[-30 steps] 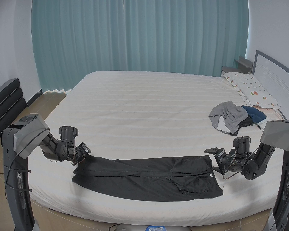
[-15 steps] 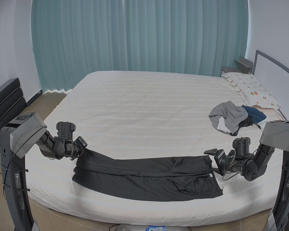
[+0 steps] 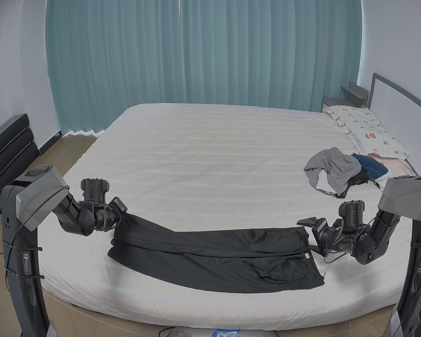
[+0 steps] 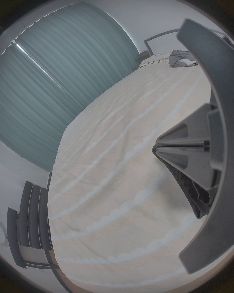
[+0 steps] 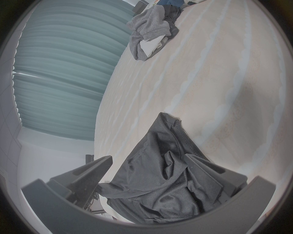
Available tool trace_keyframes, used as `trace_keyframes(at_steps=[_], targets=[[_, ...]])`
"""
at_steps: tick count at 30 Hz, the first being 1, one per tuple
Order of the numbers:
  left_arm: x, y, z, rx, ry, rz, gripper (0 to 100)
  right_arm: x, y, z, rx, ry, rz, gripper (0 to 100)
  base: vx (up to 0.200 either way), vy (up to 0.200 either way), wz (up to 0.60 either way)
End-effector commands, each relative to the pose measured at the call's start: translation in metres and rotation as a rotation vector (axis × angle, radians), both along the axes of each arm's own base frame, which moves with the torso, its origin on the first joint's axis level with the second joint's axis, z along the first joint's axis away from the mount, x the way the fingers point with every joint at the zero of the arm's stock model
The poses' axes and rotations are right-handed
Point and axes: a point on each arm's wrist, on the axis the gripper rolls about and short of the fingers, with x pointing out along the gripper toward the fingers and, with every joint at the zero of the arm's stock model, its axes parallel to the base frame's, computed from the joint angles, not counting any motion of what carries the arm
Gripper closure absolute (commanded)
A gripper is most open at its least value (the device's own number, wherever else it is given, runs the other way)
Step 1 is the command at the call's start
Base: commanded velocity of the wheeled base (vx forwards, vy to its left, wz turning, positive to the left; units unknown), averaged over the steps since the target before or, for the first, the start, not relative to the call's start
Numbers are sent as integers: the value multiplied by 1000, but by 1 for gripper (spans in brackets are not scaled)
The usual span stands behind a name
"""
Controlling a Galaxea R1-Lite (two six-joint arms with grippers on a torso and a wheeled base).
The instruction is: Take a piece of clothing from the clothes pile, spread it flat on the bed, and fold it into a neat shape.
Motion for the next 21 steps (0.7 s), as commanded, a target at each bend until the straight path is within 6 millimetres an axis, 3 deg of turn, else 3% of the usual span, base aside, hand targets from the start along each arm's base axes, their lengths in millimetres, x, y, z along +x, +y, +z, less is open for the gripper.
trace_keyframes(at_steps=[1,8,11,14,21], targets=[[2,1,-6,-4,6,3,0,0,0,0,0,1,1,0,0,0,0],[-4,11,-4,-20,23,20,0,-1,0,0,1,3,0,0,0,0,0],[-23,14,0,-38,59,8,0,-1,0,0,1,3,0,0,0,0,0],[-40,10,-2,-60,101,-29,0,-1,0,0,1,3,0,0,0,0,0],[-43,0,-7,-58,123,-56,0,-2,0,0,1,5,0,0,0,0,0]])
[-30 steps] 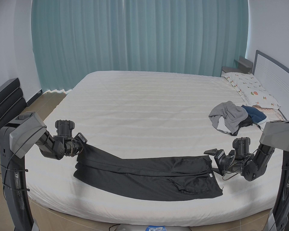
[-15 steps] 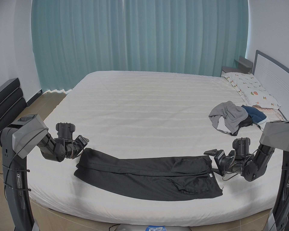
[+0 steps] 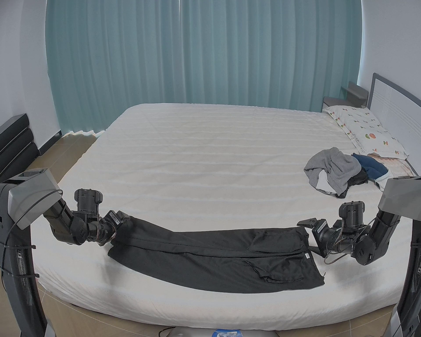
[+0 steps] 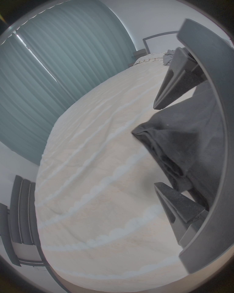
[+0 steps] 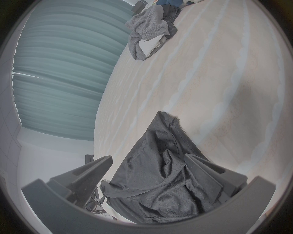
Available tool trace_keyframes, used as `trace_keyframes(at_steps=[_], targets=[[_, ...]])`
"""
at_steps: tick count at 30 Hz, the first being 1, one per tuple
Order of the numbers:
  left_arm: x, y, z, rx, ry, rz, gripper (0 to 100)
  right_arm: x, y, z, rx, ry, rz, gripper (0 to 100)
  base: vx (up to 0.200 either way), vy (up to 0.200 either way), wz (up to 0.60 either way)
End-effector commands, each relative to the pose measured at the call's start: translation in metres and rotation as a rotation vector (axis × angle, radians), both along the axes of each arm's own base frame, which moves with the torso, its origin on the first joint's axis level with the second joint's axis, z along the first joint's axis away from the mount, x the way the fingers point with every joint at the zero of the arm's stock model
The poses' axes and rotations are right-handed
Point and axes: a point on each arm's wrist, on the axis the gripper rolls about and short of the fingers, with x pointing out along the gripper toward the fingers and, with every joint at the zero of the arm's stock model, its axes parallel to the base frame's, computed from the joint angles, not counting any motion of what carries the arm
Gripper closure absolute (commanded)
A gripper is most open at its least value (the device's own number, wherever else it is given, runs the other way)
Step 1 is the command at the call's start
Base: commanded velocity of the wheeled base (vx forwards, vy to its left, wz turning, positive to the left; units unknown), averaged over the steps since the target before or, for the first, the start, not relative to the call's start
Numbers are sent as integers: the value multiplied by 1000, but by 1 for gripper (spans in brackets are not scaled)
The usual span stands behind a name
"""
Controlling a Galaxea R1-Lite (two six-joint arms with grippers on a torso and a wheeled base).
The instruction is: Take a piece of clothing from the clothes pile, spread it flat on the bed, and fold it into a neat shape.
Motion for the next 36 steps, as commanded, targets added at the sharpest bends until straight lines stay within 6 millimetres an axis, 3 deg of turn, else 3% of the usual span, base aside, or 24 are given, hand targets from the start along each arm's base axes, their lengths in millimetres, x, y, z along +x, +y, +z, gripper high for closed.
trace_keyframes(at_steps=[1,6,7,18,29,36], targets=[[-4,-5,3,2,1,-15,0,0,0,0,0,-1,1,0,0,0,0],[-4,-6,4,3,-2,-20,0,0,0,0,-1,-1,1,0,0,0,0],[-4,-6,4,5,-2,-20,100,0,0,0,-1,-1,1,0,0,0,0],[-10,-4,1,78,13,-66,100,0,0,0,-1,0,1,0,0,0,0],[-6,1,25,54,-70,-28,100,1,0,1,-1,-5,-4,0,0,0,0],[0,-1,40,-1,-174,15,100,-3,15,26,17,-102,-26,0,0,0,0]])
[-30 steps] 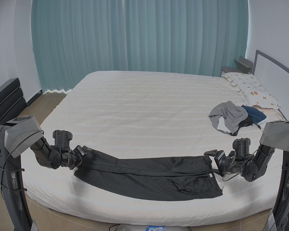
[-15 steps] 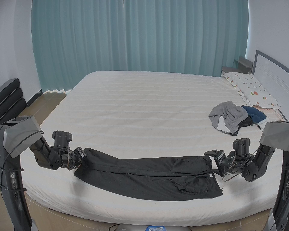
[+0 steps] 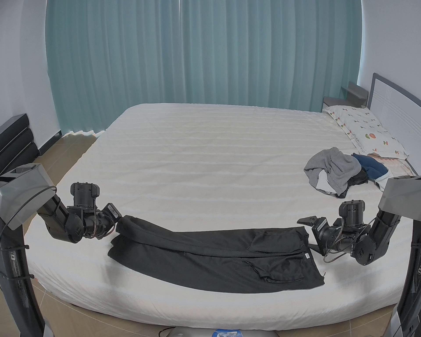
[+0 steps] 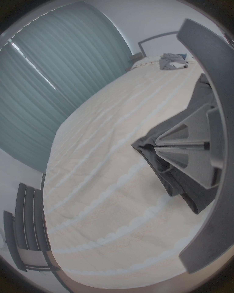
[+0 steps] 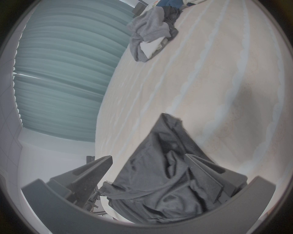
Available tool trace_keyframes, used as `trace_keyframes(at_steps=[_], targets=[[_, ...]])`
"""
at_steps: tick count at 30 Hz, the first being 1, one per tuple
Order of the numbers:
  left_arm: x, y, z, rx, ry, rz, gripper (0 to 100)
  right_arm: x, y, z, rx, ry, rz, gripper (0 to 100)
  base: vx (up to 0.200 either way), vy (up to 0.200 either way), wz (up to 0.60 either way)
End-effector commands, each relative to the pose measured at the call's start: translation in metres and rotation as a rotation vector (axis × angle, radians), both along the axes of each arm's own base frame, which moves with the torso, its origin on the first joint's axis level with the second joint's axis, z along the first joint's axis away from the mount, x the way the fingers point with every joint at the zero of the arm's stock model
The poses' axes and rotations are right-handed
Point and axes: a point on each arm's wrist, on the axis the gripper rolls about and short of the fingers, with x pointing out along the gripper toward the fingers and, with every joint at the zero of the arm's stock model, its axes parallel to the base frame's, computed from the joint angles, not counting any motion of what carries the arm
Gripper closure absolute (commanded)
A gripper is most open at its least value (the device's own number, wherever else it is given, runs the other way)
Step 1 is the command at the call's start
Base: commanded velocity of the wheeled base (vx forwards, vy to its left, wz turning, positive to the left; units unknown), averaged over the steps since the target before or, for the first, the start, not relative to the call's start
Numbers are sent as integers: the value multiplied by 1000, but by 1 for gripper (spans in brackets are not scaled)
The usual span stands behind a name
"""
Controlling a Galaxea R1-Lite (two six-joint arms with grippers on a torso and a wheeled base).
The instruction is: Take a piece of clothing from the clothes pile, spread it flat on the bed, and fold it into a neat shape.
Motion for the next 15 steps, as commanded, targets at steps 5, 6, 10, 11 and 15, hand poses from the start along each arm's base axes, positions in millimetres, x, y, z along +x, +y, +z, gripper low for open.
trace_keyframes(at_steps=[5,6,10,11,15], targets=[[7,-1,14,-28,-129,15,100,-8,16,21,9,-49,15,0,0,0,0],[7,-1,15,-38,-142,21,100,-9,19,20,7,-44,22,0,0,0,0],[8,-1,16,-43,-152,24,100,-12,30,19,0,-19,50,0,0,0,0],[8,-2,16,-43,-150,22,100,-13,32,18,-6,-13,50,0,0,0,0],[8,-2,15,-43,-149,22,100,-15,38,18,-24,-4,46,0,0,0,0]])
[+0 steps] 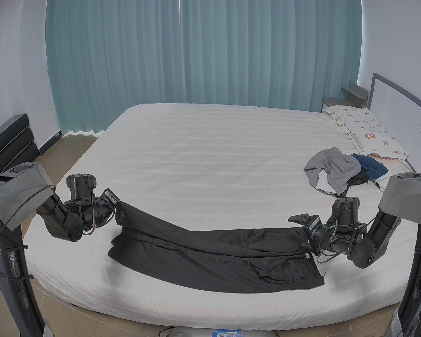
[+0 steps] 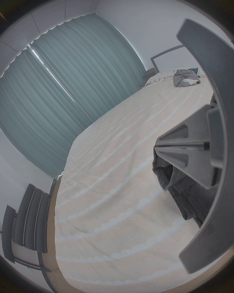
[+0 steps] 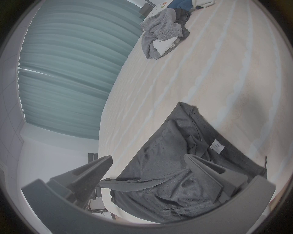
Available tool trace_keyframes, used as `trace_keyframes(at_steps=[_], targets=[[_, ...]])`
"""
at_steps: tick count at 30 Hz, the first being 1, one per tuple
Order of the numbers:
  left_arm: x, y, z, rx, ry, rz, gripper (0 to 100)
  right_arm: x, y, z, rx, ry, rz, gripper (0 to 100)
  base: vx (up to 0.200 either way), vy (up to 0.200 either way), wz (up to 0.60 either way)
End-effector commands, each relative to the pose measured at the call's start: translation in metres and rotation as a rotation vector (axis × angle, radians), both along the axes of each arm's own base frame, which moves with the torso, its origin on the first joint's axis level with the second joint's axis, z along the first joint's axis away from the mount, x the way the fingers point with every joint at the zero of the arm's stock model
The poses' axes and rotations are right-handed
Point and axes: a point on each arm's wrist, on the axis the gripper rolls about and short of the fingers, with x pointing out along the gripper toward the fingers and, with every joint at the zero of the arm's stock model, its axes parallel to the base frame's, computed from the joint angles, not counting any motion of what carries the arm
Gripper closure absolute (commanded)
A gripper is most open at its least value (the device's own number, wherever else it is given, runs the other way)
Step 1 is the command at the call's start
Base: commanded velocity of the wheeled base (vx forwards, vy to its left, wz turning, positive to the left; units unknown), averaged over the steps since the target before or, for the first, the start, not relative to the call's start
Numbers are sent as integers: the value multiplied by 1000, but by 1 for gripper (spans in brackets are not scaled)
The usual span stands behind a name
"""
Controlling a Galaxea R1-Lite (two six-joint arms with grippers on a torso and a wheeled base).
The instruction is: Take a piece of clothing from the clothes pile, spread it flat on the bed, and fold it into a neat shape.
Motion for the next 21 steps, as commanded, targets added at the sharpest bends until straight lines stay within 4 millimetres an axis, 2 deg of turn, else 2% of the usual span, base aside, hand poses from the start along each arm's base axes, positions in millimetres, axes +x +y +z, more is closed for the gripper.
trace_keyframes(at_steps=[1,8,12,21], targets=[[1,0,-2,0,2,-1,100,-4,8,2,-5,-4,16,0,0,0,0],[1,-1,-2,-2,1,-2,100,-15,17,12,-6,-7,49,0,0,0,0],[2,-1,-1,-1,-2,0,100,-17,20,0,-23,45,60,0,0,0,0],[3,-1,0,1,-25,0,100,-7,18,-18,-45,82,30,0,0,0,0]])
